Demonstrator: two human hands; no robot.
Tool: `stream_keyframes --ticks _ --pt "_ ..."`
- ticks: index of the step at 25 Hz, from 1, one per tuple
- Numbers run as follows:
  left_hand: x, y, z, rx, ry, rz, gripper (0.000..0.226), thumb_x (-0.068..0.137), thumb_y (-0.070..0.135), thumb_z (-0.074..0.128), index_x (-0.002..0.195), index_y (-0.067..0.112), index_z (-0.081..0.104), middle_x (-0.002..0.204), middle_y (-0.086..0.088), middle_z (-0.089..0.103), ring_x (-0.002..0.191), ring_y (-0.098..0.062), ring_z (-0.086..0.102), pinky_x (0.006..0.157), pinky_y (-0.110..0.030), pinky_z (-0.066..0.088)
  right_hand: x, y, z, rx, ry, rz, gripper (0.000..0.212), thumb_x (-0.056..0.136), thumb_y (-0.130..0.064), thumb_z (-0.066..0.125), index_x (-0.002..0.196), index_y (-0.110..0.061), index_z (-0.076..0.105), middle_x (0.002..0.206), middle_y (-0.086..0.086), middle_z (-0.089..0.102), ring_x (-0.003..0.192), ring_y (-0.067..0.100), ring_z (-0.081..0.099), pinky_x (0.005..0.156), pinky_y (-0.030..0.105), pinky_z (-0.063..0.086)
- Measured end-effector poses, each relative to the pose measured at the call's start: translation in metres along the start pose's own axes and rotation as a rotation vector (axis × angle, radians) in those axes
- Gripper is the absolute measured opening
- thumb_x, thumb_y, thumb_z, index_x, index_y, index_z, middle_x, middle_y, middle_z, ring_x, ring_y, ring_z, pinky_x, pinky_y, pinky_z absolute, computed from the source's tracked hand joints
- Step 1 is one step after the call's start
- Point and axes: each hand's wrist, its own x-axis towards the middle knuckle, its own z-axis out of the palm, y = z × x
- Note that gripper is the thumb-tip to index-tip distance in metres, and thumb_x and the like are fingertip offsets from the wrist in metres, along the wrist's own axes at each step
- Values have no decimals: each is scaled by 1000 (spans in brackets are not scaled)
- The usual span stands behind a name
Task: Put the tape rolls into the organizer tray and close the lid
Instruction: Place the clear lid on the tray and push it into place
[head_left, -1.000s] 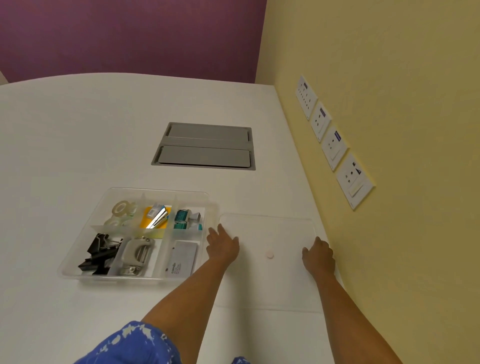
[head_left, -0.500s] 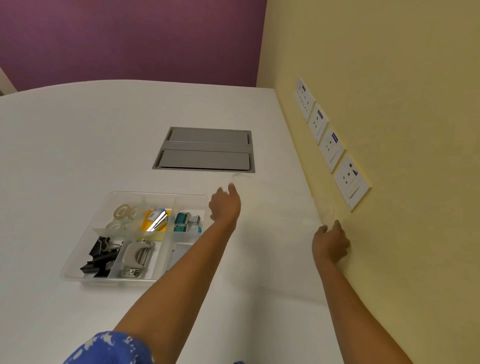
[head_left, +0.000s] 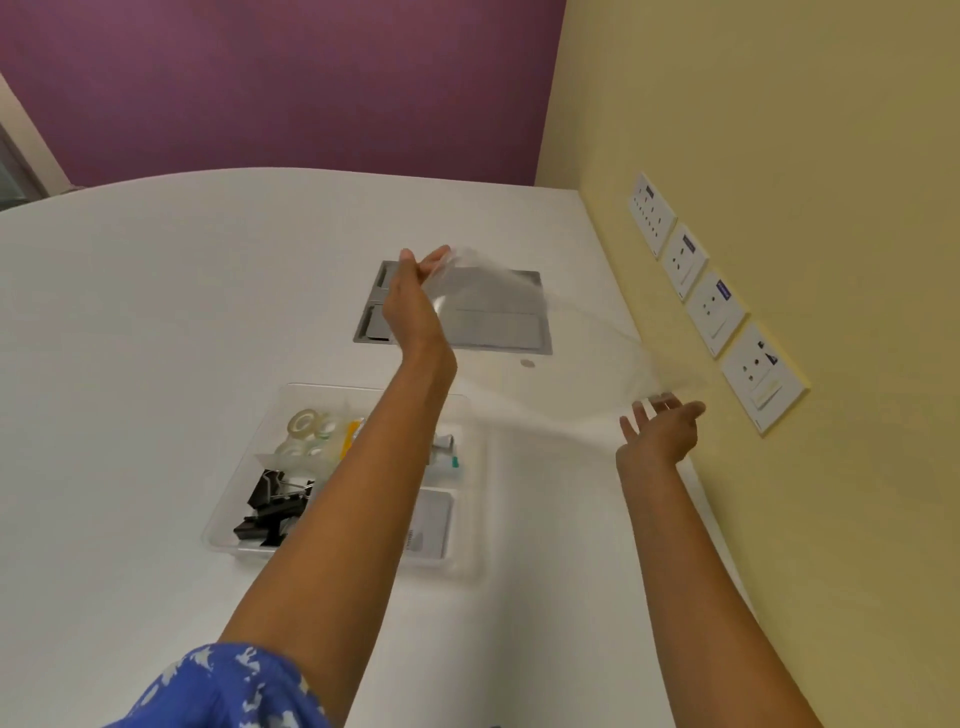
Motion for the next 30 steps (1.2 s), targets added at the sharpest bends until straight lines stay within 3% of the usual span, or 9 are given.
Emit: stream_keyframes --ticks 4,6,8,10,13,18,21,24,30 --pt "45 23 -60 -162 -131 -91 19 99 24 47 93 23 65 117 -3 65 127 -16 51 119 -36 27 -22 12 29 138 -126 118 37 102 -32 41 72 -18 57 78 2 57 76 17 59 98 37 53" --pt "68 32 -93 -187 -154 -168 32 97 12 50 128 18 55 127 -5 58 122 -13 51 119 -31 26 -29 23 38 147 -240 190 23 100 -20 48 80 -19 59 81 3 55 80 18 58 89 30 58" --pt "87 39 -126 -182 -135 -242 50 96 -2 44 143 16 41 104 -3 57 94 -11 57 111 -26 34 -36 37 38 -4 -372 213 14 99 -14 50 103 -10 63 103 5 60 107 22 59 79 26 60" --pt "103 43 -154 -122 -137 -331 62 91 -12 32 144 19 38 89 -5 52 77 -12 53 92 -26 47 -31 64 34 -302 -496 171 29 99 -12 48 127 -8 56 139 5 49 132 21 46 104 21 45" --pt "123 46 -191 128 -194 -408 74 81 -14 27 144 23 35 94 -7 54 80 -16 56 72 -28 48 -34 94 44 -536 -446 168 35 96 -12 55 131 -10 55 148 3 42 133 20 44 104 12 32" --pt "147 36 -230 443 -276 -417 69 85 -14 35 148 14 29 127 -14 51 108 -23 51 101 -33 44 -57 110 61 -870 -510 173 67 89 -3 61 147 -15 28 137 11 49 124 32 50 92 34 44" --pt "151 26 -248 598 -297 -379 68 85 -14 38 148 10 28 147 -19 37 107 -25 49 87 -30 45 -65 123 67 -978 -404 54 83 86 6 62 150 -15 14 146 20 37 101 32 57 84 34 48" --pt "152 19 -261 774 -311 -355 64 86 -11 41 146 9 33 144 -16 45 91 -22 52 70 -26 43 -71 133 65 -1076 -435 35 81 87 6 58 151 -10 10 148 19 36 104 31 57 78 34 50" --pt "163 9 -277 913 -299 -404 35 98 28 43 126 9 53 108 -12 62 69 -17 51 70 -31 43 -72 147 56 -1219 -534 40 71 88 9 53 150 -8 23 149 14 38 125 31 47 91 37 47"
